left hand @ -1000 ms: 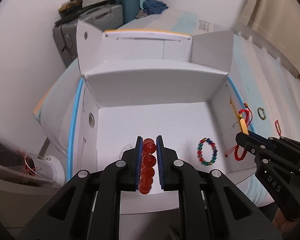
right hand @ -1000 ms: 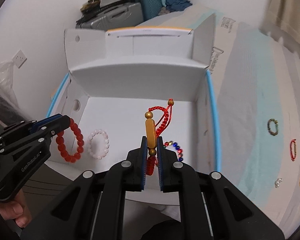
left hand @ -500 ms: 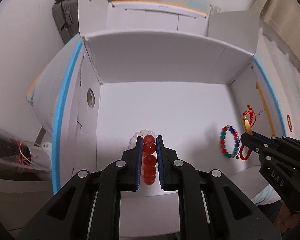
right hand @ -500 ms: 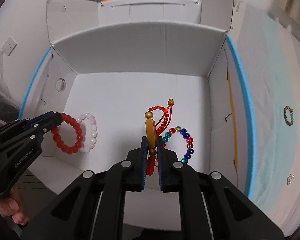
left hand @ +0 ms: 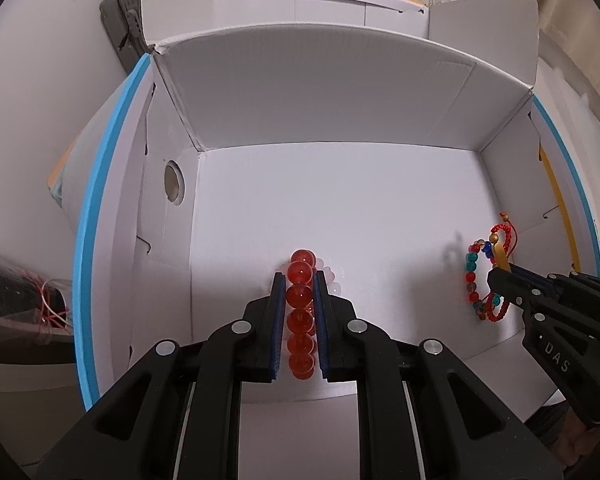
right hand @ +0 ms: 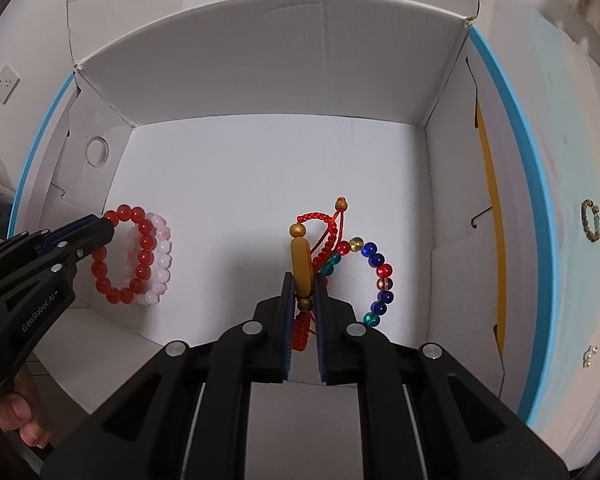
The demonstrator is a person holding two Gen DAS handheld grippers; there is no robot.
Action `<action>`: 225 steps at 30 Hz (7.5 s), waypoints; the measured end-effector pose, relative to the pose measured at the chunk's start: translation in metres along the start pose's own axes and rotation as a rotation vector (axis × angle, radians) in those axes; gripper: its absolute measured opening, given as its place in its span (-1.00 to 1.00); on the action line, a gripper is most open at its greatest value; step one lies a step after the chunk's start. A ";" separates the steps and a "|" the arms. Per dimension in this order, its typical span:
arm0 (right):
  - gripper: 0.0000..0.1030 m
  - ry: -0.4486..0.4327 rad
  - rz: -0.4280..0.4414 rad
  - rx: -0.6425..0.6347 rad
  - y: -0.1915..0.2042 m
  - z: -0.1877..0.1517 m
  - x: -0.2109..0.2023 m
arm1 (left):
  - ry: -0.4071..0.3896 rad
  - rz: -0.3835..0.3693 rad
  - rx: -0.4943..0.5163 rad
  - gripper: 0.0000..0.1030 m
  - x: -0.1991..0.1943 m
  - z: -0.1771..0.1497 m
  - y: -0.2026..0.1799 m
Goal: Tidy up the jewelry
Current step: 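Open left tool releasing red bracelet while right tool releases cord bracelet, then move both tools back from the box toward the bed, then grasp pearl earrings with left tool while right tool grasps yellow bead bracelet, then carry pearl earrings in left tool while right tool carries yellow bracelet to box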
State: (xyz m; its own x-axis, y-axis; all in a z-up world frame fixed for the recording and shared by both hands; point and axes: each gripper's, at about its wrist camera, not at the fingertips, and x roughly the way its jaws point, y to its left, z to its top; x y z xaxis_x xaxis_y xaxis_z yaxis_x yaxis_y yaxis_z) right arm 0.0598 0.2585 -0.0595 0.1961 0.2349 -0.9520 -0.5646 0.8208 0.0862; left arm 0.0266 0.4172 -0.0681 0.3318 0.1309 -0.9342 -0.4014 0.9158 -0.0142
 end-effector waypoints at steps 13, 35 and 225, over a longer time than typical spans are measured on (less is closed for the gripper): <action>-0.11 -0.045 -0.009 -0.010 0.004 0.000 -0.017 | -0.039 0.030 0.005 -0.04 -0.012 -0.002 -0.009; 0.76 -0.216 -0.021 0.008 -0.032 -0.015 -0.100 | -0.158 0.065 0.012 0.89 -0.061 0.004 -0.040; -0.82 -0.371 -0.068 0.152 -0.168 -0.047 -0.175 | -0.256 -0.035 0.159 -0.81 -0.113 0.008 -0.158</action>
State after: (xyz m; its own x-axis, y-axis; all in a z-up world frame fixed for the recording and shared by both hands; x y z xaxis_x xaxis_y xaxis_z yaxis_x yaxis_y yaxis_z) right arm 0.0829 0.0547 0.0793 0.5204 0.3264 -0.7891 -0.4211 0.9020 0.0953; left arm 0.0593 0.2611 0.0426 0.5558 0.1715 -0.8135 -0.2538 0.9668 0.0304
